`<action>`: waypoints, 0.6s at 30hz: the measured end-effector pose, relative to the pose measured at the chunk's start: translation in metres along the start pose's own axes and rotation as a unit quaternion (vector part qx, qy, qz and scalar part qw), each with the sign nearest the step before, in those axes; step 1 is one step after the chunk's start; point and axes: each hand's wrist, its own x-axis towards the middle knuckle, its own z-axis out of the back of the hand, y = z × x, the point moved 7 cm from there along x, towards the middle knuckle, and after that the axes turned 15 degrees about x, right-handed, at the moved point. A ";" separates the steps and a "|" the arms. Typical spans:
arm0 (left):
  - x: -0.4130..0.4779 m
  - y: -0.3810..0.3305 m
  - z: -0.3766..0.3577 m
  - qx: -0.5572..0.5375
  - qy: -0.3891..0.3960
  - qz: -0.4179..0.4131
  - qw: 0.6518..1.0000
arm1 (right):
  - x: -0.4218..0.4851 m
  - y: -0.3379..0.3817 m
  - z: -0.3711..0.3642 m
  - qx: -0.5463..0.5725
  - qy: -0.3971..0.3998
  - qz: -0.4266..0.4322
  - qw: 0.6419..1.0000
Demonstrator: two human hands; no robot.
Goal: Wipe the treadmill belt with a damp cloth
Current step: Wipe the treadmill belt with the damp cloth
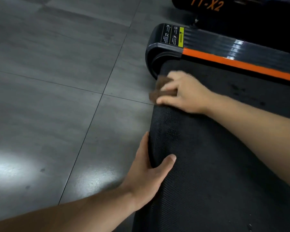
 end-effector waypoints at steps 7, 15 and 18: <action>0.002 0.007 0.000 0.016 -0.015 -0.002 1.000 | 0.030 -0.029 0.010 -0.050 -0.137 -0.147 0.978; 0.001 0.001 -0.001 0.024 -0.004 -0.004 1.000 | -0.012 -0.017 0.013 0.008 -0.118 -0.087 0.989; -0.004 -0.002 -0.002 0.024 -0.015 -0.012 1.000 | -0.025 -0.006 0.006 0.007 -0.180 -0.115 0.977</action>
